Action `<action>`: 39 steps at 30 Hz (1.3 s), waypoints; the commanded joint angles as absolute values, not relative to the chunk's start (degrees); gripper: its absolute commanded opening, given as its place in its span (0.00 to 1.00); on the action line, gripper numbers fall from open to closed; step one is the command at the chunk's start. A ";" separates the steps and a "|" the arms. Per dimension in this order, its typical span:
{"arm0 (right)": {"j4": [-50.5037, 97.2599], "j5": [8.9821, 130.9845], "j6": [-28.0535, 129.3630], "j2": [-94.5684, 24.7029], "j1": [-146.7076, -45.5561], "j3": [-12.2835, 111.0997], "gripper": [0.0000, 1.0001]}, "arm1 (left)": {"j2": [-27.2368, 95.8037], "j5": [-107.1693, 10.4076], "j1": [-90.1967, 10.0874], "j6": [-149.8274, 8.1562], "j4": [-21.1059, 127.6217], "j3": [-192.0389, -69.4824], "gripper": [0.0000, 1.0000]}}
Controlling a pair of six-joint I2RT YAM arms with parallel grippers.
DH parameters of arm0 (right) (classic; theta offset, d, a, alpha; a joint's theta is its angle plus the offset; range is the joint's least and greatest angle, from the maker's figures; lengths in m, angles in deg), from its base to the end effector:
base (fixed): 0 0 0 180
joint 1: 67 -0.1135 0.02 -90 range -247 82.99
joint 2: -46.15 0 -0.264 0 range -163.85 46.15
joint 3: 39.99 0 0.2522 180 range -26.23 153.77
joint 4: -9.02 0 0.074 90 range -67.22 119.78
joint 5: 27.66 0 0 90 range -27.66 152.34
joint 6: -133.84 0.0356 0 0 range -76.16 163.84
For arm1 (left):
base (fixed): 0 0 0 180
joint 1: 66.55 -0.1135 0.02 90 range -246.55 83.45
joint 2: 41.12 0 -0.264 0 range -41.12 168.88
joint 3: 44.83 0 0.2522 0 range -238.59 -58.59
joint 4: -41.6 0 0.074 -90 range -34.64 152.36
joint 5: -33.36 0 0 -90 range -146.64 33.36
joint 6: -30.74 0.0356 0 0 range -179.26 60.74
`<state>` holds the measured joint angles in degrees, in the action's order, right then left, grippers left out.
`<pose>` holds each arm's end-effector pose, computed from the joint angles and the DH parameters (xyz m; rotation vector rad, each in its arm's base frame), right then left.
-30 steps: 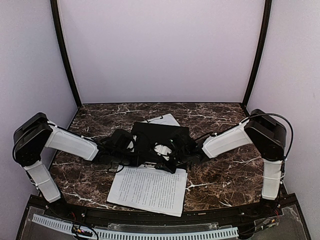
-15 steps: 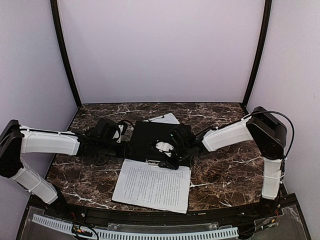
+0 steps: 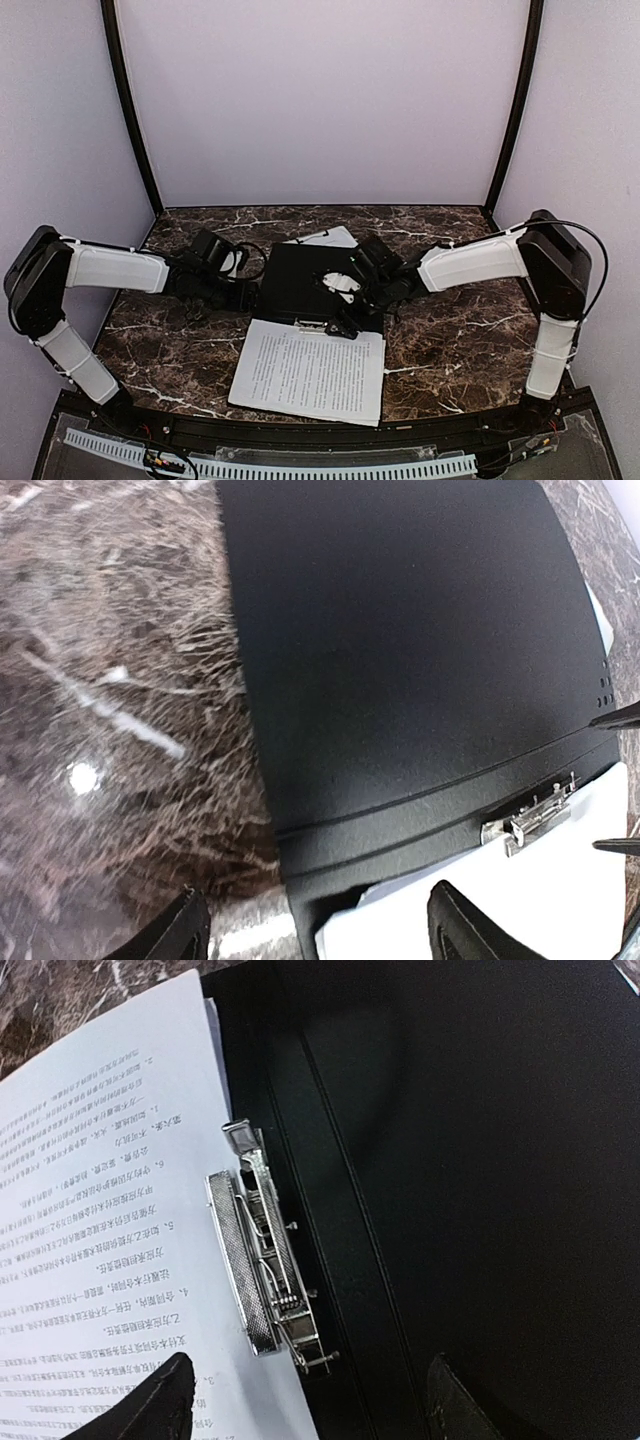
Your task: Put the files into the folder
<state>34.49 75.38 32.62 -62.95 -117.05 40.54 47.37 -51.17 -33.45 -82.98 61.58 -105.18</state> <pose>0.2454 0.3054 0.1544 -1.3908 2.1615 0.5540 0.2566 -0.1713 0.1770 0.2485 2.4732 -0.5569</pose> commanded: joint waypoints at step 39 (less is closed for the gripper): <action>13.12 109.09 77.29 -65.52 -94.01 25.33 0.67 | 66.27 -28.55 -41.46 -81.85 48.40 -107.81 0.65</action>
<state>21.33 101.70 73.66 -61.33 -94.14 28.45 64.92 -31.98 -42.68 -80.62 45.10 -111.67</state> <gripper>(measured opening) 0.689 0.657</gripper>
